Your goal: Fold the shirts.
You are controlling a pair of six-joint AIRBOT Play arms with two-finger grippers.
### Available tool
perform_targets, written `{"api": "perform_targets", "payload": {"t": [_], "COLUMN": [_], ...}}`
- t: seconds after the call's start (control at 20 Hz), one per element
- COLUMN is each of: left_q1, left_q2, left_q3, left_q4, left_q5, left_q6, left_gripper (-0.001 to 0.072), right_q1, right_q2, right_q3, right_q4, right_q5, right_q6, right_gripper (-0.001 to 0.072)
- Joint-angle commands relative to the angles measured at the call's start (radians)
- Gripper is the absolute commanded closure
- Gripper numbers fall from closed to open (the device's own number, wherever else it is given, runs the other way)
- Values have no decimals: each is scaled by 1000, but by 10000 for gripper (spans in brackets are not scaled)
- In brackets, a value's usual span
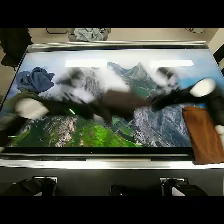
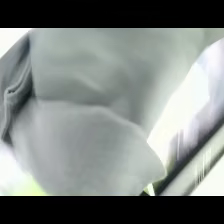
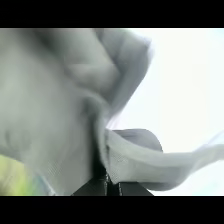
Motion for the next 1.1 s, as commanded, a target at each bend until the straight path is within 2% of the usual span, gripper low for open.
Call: {"api": "perform_targets", "payload": {"t": [0.0,0.1,0.2,0.35,0.45,0.6,0.7,0.8,0.9,0.95,1.05], "left_q1": [99,110,97,54,37,38,38,38,39,44,58], "left_q2": [105,127,133,153,161,159,151,133,87,50,-51], "left_q3": [429,648,771,788,788,777,741,657,534,462,339], "left_q4": [72,70,-1,-93,-90,-9,91,198,258,262,262], "left_q5": [-22,12,16,64,127,122,76,22,-24,-25,9], "left_q6": [-10,-45,-48,-45,-45,-47,-79,-114,-114,-113,-93], "left_gripper": [665,665,664,665,665,664,664,664,664,664,664], "right_q1": [2,2,2,2,2,2,2,2,4,4,4], "right_q2": [217,323,398,460,472,464,436,359,243,182,66], "right_q3": [348,474,519,519,520,520,520,518,482,435,309], "right_q4": [-75,-68,-31,11,15,5,-49,-79,-74,-73,-63], "right_q5": [-132,-192,-190,-157,-130,-41,79,286,478,504,409], "right_q6": [-15,29,113,177,210,234,286,379,385,380,338], "right_gripper": [655,655,655,655,655,655,655,655,655,654,654]}}
